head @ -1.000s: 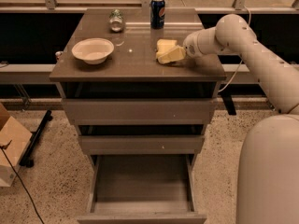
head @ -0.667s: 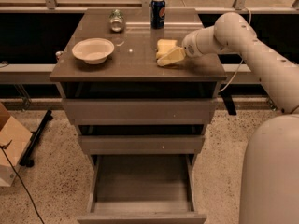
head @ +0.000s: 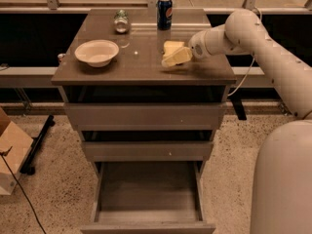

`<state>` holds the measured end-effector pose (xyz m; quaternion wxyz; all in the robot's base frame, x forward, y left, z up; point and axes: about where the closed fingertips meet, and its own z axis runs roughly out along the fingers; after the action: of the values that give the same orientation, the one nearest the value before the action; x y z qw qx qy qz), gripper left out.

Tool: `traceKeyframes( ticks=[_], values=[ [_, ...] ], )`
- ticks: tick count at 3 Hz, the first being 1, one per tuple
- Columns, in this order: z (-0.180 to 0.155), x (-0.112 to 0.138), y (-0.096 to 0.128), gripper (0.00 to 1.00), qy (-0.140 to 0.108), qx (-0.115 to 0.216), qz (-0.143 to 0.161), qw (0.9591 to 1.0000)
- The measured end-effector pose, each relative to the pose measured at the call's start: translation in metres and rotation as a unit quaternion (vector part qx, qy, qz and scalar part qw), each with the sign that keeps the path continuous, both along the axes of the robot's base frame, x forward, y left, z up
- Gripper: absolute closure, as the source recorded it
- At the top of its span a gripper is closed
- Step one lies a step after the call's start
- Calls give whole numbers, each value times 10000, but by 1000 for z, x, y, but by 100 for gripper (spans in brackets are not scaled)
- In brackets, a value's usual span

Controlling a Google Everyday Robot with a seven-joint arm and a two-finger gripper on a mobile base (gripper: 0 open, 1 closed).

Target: Place sponge into bottom drawer

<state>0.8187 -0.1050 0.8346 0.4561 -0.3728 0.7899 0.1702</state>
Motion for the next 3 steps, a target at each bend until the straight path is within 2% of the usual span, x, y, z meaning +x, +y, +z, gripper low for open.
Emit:
traceKeyframes(
  ticks=[1,3],
  values=[
    [-3,-1,1,18,121,51,32,9999],
    [-5,-2,3,65,225,95,61,9997]
  ],
)
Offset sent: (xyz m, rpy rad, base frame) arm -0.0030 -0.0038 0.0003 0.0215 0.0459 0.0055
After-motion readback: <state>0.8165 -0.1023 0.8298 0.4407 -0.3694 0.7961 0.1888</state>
